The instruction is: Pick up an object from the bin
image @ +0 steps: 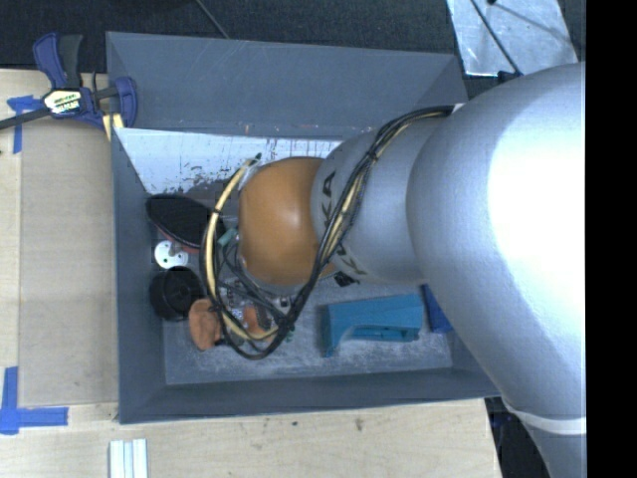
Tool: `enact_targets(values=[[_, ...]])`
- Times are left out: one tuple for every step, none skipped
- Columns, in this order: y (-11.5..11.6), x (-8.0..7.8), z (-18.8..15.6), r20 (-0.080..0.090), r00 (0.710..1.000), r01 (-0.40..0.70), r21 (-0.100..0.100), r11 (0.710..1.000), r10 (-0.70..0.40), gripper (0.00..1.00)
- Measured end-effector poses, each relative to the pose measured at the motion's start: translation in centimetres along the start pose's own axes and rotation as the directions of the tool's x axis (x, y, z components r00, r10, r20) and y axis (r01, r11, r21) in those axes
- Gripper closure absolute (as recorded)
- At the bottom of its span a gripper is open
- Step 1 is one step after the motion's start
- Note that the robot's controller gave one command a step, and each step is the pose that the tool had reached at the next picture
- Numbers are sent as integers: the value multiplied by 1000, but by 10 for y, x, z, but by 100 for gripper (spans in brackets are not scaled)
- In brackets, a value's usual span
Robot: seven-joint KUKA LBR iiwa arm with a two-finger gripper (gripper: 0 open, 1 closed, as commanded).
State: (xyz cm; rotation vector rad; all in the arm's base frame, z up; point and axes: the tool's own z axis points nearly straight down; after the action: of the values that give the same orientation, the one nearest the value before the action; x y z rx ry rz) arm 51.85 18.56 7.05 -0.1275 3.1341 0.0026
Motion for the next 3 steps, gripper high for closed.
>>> enact_targets(values=[[0, 0, -1, 0, 1000, 0, 0, 1000, 0, 100], [0, 1, -7, -6, 1000, -1, 1, 1000, 1, 100], [0, 1, -21, -5, 1000, -2, 1, 1000, 2, 100]])
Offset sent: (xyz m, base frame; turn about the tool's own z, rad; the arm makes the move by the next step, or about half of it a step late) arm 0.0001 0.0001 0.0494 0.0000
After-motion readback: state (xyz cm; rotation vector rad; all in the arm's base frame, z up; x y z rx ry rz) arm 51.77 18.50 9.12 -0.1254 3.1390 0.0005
